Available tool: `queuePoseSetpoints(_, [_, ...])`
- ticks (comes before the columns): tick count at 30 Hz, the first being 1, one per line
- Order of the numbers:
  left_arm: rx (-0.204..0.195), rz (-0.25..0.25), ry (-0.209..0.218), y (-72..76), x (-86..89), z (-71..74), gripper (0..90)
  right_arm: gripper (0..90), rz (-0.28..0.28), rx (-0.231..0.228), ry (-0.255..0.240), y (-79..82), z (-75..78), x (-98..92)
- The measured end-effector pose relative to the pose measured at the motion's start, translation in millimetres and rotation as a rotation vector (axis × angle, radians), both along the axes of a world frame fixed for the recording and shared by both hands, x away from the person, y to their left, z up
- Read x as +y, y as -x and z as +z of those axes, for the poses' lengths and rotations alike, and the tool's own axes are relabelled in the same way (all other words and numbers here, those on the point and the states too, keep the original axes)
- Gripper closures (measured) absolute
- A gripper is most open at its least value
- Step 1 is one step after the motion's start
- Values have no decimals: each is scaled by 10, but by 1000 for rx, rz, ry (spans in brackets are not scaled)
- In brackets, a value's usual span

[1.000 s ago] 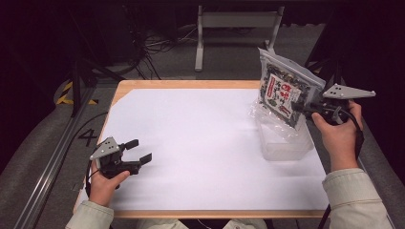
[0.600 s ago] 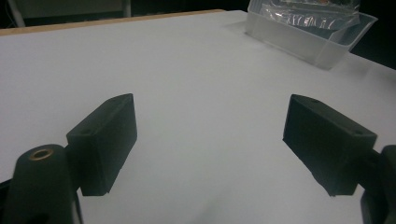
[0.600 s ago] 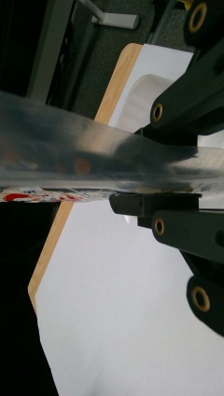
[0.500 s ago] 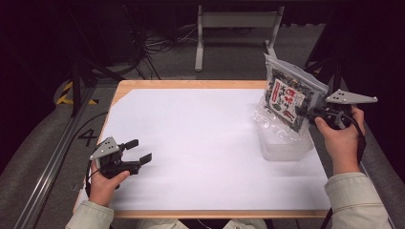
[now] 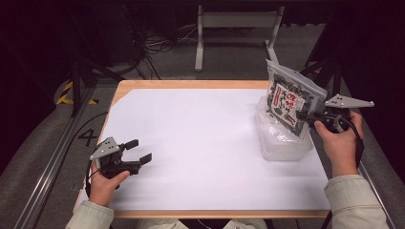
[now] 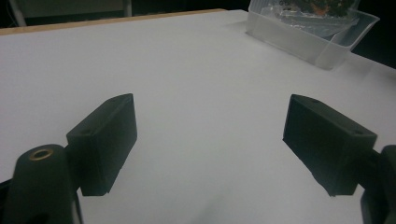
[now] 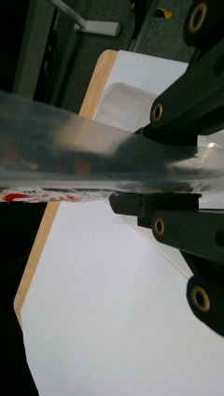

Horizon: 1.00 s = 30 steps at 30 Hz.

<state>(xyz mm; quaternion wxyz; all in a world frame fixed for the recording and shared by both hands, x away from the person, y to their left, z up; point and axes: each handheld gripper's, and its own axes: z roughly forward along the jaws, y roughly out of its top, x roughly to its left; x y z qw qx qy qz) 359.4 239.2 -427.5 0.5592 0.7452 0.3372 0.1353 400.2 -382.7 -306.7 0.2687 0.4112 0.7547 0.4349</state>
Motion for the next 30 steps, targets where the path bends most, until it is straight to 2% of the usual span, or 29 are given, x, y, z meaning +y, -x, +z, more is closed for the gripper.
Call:
queuePoseSetpoints(13, [-1, 5, -2, -2, 8, 0, 180, 759, -2, 24, 8, -45, -158, 19])
queuePoseSetpoints(19, [3, 5, -2, -5, 9, -9, 181, 758, -9, 40, -26, -47, -264, -25])
queuePoseSetpoints(30, [8, 8, 3, -4, 2, -16, 181, 758, -8, 55, -23, -53, -371, -42])
